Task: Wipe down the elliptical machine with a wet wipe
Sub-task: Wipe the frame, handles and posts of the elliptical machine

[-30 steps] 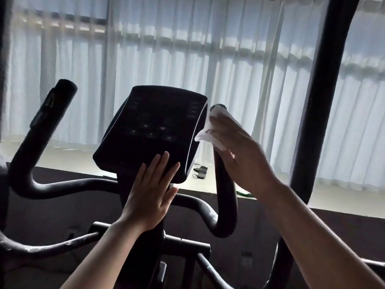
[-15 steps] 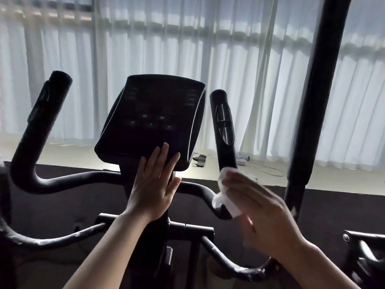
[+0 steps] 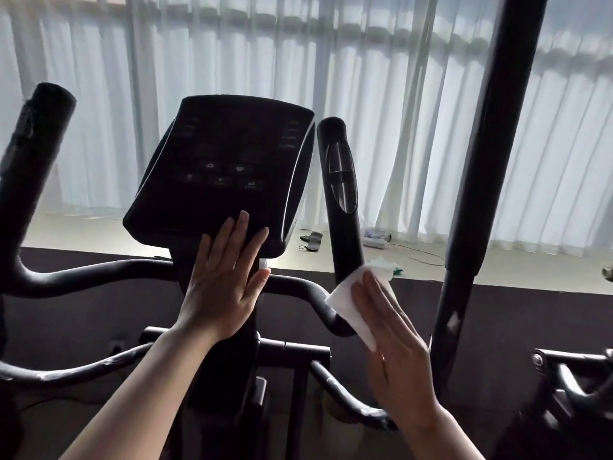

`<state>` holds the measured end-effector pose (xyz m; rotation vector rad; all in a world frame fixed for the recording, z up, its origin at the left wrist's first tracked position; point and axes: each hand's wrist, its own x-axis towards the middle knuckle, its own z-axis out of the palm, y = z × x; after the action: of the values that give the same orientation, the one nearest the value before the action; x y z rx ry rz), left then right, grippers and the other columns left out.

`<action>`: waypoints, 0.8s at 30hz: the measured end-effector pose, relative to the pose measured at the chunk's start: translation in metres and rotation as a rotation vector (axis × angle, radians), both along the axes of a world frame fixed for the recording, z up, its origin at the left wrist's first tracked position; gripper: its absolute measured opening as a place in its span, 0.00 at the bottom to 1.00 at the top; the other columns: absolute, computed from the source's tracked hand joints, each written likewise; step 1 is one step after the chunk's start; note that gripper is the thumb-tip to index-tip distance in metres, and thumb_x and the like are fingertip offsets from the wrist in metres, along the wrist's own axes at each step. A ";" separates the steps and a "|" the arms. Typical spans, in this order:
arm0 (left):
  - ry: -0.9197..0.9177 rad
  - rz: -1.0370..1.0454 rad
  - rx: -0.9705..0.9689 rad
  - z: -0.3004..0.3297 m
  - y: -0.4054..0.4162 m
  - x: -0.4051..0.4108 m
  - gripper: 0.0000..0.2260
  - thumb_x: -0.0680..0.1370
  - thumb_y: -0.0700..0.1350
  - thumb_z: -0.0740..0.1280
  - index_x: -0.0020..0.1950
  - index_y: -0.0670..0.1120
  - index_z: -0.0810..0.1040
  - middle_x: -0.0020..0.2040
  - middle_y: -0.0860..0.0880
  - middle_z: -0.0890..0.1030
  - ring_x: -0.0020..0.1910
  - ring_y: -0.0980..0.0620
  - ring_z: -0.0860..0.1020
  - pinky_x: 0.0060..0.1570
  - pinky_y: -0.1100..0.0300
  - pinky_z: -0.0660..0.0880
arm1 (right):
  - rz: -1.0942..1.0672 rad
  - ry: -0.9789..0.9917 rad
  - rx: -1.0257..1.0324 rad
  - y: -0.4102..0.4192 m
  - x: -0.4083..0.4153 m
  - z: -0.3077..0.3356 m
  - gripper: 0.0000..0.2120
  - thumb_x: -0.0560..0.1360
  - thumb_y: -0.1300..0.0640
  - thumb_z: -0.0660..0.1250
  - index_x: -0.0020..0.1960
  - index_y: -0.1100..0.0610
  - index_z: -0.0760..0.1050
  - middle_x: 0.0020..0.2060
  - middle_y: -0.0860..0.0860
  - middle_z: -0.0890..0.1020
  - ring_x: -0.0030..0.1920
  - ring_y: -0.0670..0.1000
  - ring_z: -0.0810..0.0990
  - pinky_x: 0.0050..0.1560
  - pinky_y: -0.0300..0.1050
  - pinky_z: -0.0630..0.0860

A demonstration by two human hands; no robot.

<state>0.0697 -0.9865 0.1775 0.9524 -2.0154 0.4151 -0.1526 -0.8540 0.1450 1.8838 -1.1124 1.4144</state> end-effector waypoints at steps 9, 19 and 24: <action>-0.033 0.046 0.083 0.004 0.011 0.001 0.29 0.80 0.63 0.44 0.78 0.55 0.45 0.78 0.55 0.37 0.76 0.61 0.33 0.71 0.63 0.28 | 0.163 -0.254 -0.078 0.017 0.019 0.015 0.20 0.74 0.73 0.59 0.65 0.67 0.73 0.67 0.59 0.75 0.69 0.56 0.72 0.68 0.51 0.71; 0.493 -0.438 0.371 0.059 0.096 -0.038 0.20 0.79 0.60 0.53 0.71 0.67 0.58 0.76 0.60 0.62 0.70 0.74 0.59 0.64 0.80 0.57 | 0.298 -0.332 0.031 -0.011 0.016 0.038 0.17 0.80 0.65 0.62 0.68 0.61 0.73 0.68 0.53 0.74 0.70 0.48 0.71 0.68 0.43 0.71; 0.614 -0.633 0.504 0.093 0.102 -0.065 0.21 0.77 0.58 0.55 0.70 0.63 0.65 0.68 0.66 0.72 0.70 0.66 0.66 0.73 0.58 0.62 | 0.441 -0.578 0.049 -0.011 0.009 0.068 0.15 0.80 0.52 0.59 0.64 0.52 0.77 0.58 0.45 0.81 0.56 0.35 0.79 0.55 0.30 0.73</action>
<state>0.0045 -0.8841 0.2709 0.5629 -1.7274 -0.6813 -0.1435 -0.8646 0.2129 1.8778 -1.0098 2.3024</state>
